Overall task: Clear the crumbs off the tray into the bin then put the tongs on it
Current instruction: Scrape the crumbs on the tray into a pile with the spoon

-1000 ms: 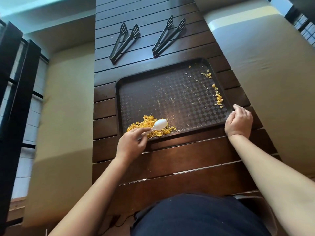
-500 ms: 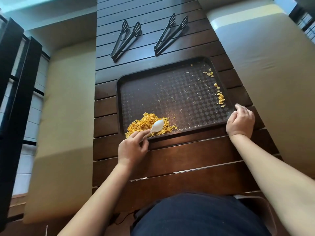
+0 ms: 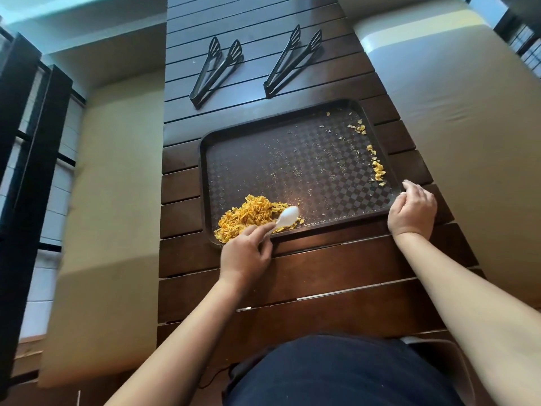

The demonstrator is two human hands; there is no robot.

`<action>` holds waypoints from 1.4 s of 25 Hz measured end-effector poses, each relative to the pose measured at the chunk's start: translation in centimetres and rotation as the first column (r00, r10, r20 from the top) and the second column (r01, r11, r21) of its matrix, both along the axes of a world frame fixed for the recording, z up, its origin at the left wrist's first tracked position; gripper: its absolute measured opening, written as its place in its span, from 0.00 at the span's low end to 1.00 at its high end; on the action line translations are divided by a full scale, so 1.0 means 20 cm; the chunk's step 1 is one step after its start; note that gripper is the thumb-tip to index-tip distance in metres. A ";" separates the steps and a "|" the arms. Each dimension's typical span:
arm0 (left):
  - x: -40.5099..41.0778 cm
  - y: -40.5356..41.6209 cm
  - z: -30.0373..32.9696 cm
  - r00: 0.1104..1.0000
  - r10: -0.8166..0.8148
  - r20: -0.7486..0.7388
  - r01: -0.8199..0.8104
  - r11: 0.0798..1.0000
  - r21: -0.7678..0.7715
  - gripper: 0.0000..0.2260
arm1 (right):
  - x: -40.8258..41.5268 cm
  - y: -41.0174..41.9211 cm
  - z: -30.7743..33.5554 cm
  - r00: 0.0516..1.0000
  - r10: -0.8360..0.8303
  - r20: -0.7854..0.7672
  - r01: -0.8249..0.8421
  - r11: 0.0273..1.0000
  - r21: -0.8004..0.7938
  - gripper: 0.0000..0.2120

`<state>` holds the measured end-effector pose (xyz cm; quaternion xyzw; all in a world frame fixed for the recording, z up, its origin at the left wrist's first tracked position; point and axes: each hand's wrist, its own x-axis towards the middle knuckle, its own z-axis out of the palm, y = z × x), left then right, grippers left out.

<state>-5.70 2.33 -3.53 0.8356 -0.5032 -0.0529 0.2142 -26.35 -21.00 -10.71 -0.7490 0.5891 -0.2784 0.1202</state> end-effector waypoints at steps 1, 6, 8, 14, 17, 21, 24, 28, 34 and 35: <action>-0.03 -0.03 0.00 0.999 -0.038 -0.031 0.039 0.999 0.034 0.14 | 0.00 0.00 0.00 1.000 0.003 0.002 -0.003 1.000 0.001 0.21; 0.03 -0.05 0.07 0.988 0.150 -0.025 -0.139 0.960 0.244 0.12 | 0.01 0.00 0.00 1.000 0.002 -0.004 -0.002 1.000 0.007 0.22; 0.08 -0.05 0.12 0.971 0.235 -0.038 -0.216 0.938 0.270 0.11 | 0.01 0.00 0.00 1.000 -0.006 -0.009 0.006 1.000 0.008 0.22; 0.09 -0.25 0.10 0.908 0.252 -0.335 -0.190 0.959 0.209 0.11 | 0.01 0.01 0.01 1.000 -0.003 0.005 0.003 1.000 0.014 0.21; 0.09 -0.23 0.12 0.942 0.240 -0.237 -0.157 0.934 0.322 0.10 | 0.01 0.01 0.01 1.000 0.000 0.011 0.000 0.999 0.033 0.23; 0.16 -0.18 0.18 0.911 0.323 -0.255 -0.227 0.911 0.344 0.09 | 0.01 0.02 0.02 1.000 0.003 0.015 -0.004 0.999 0.034 0.24; 0.20 -0.33 0.17 0.773 0.327 -0.544 -0.228 0.943 0.244 0.12 | 0.02 0.02 0.02 1.000 0.006 0.015 -0.007 1.000 0.031 0.24; 0.21 -0.62 0.13 0.828 0.235 -0.510 -0.125 0.963 0.240 0.14 | 0.03 0.01 0.03 1.000 0.000 0.028 -0.001 0.999 0.040 0.24; 0.26 -1.01 0.10 0.842 0.259 -0.473 -0.161 0.958 0.237 0.15 | 0.01 0.00 0.01 1.000 0.003 0.007 -0.003 1.000 0.024 0.22; 0.26 -1.05 0.09 0.838 0.268 -0.476 -0.169 0.956 0.241 0.15 | 0.01 0.00 0.01 1.000 0.003 0.001 -0.003 1.000 0.022 0.21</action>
